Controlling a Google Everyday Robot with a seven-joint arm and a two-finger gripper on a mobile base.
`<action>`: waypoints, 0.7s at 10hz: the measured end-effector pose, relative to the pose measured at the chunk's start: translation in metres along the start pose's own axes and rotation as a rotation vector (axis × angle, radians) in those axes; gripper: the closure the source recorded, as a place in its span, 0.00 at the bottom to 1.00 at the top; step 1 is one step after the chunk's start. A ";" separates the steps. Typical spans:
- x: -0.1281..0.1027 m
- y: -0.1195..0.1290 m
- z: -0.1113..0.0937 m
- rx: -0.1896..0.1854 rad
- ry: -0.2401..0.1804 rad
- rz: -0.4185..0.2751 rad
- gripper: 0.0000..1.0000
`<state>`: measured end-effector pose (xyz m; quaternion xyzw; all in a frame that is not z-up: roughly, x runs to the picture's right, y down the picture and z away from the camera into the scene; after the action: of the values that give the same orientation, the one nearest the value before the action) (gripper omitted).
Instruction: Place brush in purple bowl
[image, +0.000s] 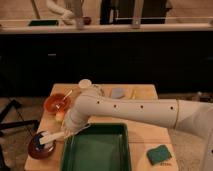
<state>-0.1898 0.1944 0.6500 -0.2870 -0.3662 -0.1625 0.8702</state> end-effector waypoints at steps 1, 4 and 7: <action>0.000 0.000 0.000 -0.001 -0.001 -0.002 1.00; 0.000 0.000 0.000 -0.001 -0.001 -0.001 1.00; -0.005 -0.001 0.006 -0.019 0.027 -0.027 1.00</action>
<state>-0.1968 0.1973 0.6500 -0.2881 -0.3569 -0.1817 0.8698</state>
